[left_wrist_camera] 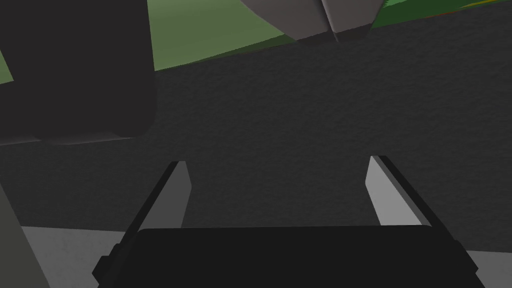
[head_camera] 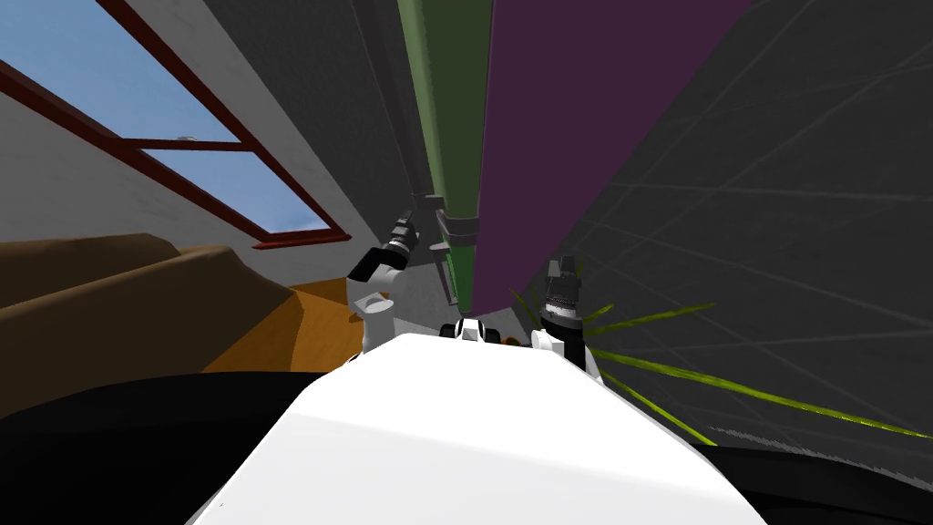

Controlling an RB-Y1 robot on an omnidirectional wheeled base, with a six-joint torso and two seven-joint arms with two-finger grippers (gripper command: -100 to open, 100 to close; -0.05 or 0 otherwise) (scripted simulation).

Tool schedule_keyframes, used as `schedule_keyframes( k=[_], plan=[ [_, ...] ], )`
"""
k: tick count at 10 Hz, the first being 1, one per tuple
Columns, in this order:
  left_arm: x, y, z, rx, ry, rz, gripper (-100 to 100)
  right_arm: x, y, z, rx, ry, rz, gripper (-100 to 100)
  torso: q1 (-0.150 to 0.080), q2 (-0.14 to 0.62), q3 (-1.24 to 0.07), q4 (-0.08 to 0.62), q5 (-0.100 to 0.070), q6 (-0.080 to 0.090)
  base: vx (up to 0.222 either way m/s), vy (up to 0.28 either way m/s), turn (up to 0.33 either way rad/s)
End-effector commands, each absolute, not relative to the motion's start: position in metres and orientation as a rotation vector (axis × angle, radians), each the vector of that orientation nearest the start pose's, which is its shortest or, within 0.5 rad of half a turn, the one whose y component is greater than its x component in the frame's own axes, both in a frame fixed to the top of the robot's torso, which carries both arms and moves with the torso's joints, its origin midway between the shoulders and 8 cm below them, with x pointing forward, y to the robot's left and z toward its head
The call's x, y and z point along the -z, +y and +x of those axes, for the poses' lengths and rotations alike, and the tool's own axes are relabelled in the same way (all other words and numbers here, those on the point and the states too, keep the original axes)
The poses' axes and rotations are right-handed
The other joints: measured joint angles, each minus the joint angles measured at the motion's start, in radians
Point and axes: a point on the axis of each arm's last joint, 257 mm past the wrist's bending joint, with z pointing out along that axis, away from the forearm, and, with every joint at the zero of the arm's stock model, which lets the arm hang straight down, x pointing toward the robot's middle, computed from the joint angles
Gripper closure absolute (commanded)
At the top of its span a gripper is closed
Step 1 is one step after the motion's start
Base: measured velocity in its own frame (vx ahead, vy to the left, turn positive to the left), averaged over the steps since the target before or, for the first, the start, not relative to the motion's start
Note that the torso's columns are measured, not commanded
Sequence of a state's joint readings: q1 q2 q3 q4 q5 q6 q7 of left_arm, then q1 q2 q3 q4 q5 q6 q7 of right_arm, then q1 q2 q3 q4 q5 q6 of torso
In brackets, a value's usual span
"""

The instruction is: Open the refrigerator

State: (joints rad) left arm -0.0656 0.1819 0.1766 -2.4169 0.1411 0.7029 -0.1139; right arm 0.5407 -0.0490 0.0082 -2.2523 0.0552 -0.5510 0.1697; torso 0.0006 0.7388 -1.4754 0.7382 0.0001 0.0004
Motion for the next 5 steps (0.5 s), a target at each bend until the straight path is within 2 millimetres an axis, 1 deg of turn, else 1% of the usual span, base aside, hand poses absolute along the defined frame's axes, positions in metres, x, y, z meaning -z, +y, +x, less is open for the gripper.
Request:
schedule_keyframes(
  k=[1, 2, 3, 5],
  plan=[
    [-0.059, 0.278, 0.478, 1.126, 1.107, -0.96, -100, -0.007, -0.269, 0.34, -1.107, 0.732, 0.528, 0, -0.001, -0.002, -0.001, 0.0, 0.0, 0.0, 0.037, -0.083, 0.16],
    [-0.057, 0.278, 0.479, 1.123, 1.113, -0.966, -100, -0.007, -0.269, 0.34, -1.107, 0.732, 0.528, 0, -0.002, -0.002, -0.002, -0.001, 0.0, -0.001, 0.024, -0.069, 0.07],
    [-0.061, 0.276, 0.478, 1.132, 1.113, -0.977, -100, -0.007, -0.269, 0.34, -1.107, 0.732, 0.528, 0, -0.001, -0.001, -0.001, 0.0, 0.0, 0.0, 0.03, -0.057, 0.07],
    [-0.07, 0.27, 0.473, 1.16, 1.103, -0.995, -100, -0.007, -0.269, 0.34, -1.107, 0.732, 0.528, 0, -0.002, -0.001, -0.001, 0.0, 0.0, -0.001, 0.032, -0.087, 0.135]
  ],
)
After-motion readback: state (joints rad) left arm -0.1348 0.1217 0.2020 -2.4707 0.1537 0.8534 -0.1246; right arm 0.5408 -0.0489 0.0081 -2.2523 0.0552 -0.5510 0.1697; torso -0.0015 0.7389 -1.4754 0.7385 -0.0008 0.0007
